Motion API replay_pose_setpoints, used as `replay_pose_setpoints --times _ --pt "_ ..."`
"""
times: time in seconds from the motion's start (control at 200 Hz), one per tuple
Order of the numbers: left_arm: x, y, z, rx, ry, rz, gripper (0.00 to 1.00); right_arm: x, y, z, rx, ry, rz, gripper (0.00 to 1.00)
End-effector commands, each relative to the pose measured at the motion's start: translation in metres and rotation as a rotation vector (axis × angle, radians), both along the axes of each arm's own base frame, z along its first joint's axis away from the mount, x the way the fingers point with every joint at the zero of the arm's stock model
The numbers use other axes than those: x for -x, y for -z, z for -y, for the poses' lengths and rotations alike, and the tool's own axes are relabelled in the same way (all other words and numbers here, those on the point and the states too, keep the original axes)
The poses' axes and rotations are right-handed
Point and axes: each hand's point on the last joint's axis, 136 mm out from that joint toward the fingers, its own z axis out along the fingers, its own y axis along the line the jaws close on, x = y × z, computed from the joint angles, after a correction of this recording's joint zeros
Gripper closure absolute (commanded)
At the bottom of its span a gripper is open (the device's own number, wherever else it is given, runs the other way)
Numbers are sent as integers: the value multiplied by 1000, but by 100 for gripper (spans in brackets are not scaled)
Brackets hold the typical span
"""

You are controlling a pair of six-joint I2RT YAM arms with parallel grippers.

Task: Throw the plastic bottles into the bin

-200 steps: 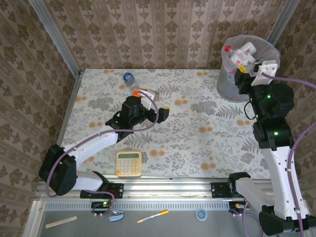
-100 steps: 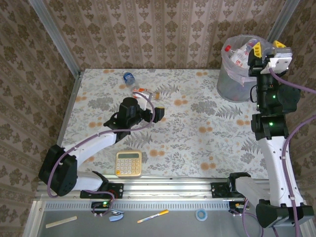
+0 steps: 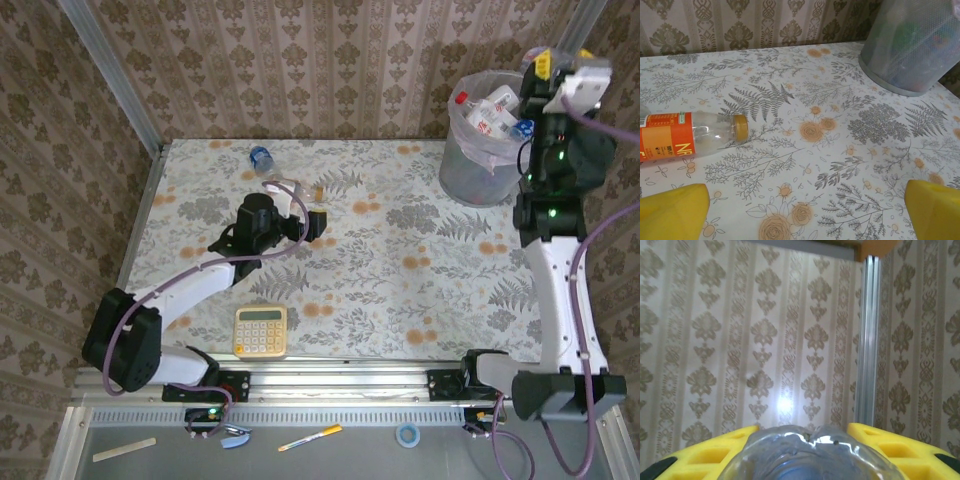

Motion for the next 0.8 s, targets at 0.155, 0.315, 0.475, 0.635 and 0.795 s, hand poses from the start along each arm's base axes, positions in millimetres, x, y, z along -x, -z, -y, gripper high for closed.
replay_pose_setpoints --times 0.155,0.315,0.475,0.635,0.795 --pt "-8 5 2 27 7 -28 0 -102 86 67 -236 97 -596 25" --pt "-10 17 -1 11 -9 -75 0 -126 124 70 -263 75 -721 3" --pt "-8 26 -1 0 -5 -111 0 -124 131 71 -283 55 -728 2" --pt "-7 29 -2 2 -12 -129 0 -117 123 74 -304 43 -699 0" --pt "-7 30 -2 8 -21 -143 0 -116 123 69 -329 2 -691 0"
